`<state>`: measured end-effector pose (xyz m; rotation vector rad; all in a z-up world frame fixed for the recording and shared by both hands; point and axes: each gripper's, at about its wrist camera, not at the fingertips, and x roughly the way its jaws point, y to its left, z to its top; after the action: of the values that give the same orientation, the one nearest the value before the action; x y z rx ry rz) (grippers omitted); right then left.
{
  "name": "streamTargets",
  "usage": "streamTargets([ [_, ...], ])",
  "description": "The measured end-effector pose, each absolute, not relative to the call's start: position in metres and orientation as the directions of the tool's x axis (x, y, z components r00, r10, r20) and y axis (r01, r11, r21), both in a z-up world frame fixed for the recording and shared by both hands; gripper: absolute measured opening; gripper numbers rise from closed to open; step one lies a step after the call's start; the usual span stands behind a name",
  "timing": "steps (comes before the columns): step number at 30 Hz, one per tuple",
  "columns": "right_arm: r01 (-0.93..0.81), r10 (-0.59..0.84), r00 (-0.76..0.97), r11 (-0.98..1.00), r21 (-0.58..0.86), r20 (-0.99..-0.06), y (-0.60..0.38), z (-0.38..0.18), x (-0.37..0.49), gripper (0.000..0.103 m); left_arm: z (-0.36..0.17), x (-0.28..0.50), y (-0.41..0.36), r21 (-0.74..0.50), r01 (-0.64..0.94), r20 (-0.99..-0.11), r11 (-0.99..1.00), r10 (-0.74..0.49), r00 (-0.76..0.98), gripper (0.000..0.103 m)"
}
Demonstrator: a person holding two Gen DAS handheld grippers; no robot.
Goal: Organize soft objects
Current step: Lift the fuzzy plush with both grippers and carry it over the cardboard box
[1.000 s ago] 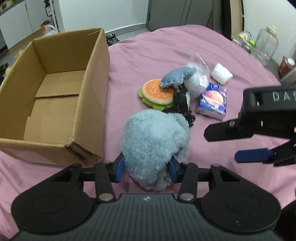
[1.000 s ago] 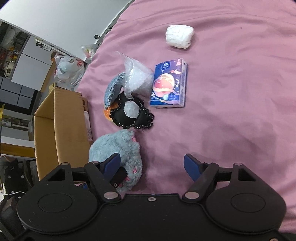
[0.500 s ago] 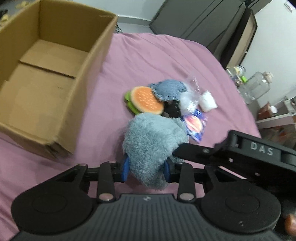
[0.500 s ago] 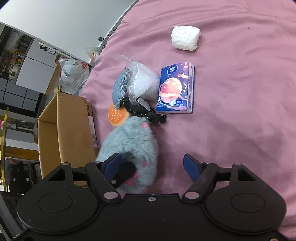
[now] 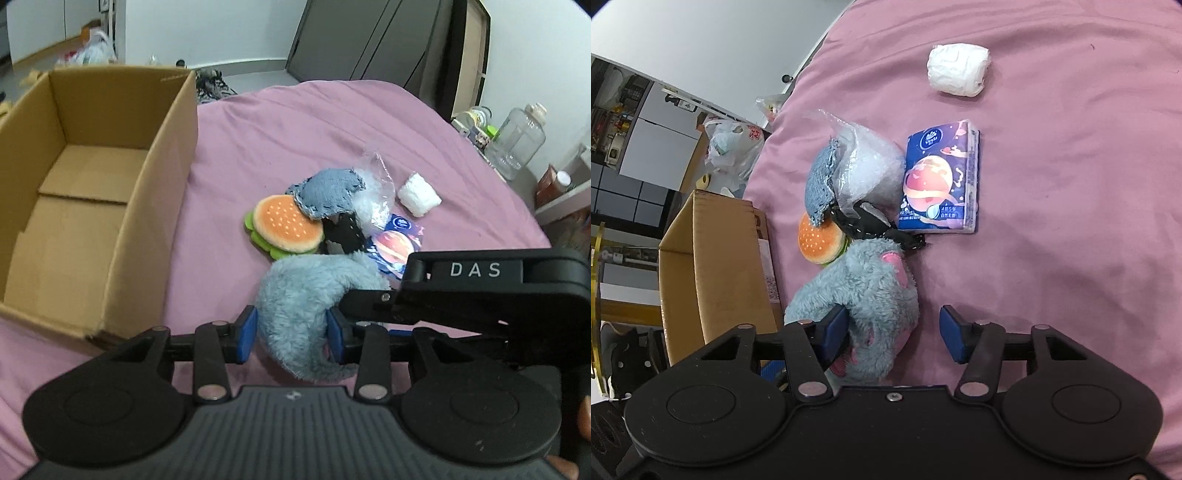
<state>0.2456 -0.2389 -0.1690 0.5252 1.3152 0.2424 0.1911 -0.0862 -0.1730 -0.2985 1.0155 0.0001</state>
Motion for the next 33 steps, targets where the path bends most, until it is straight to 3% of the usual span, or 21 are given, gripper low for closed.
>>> streamTargets([
  [4,0.11,0.47,0.248,0.855,0.506,-0.847,-0.236,-0.171,0.248,0.046,-0.174,0.191,-0.085,-0.231,-0.134,-0.829,0.964,-0.123,0.546,0.038],
  [6,0.093,0.487,0.246,0.849,0.52,-0.838,-0.233,-0.171,0.249,0.035,-0.176,0.191,-0.083,-0.253,-0.146,-0.829,0.956,-0.136,0.542,0.033],
  [10,0.072,0.501,0.26,0.842,0.534,-0.825,-0.233,-0.165,0.246,0.03,-0.176,0.191,-0.078,-0.287,-0.181,-0.827,0.941,-0.148,0.542,0.028],
  [33,-0.101,0.551,0.418,0.818,0.566,-0.722,-0.201,-0.084,0.218,0.028,-0.092,0.157,-0.048,-0.316,-0.157,-0.745,0.935,-0.142,0.652,0.026],
])
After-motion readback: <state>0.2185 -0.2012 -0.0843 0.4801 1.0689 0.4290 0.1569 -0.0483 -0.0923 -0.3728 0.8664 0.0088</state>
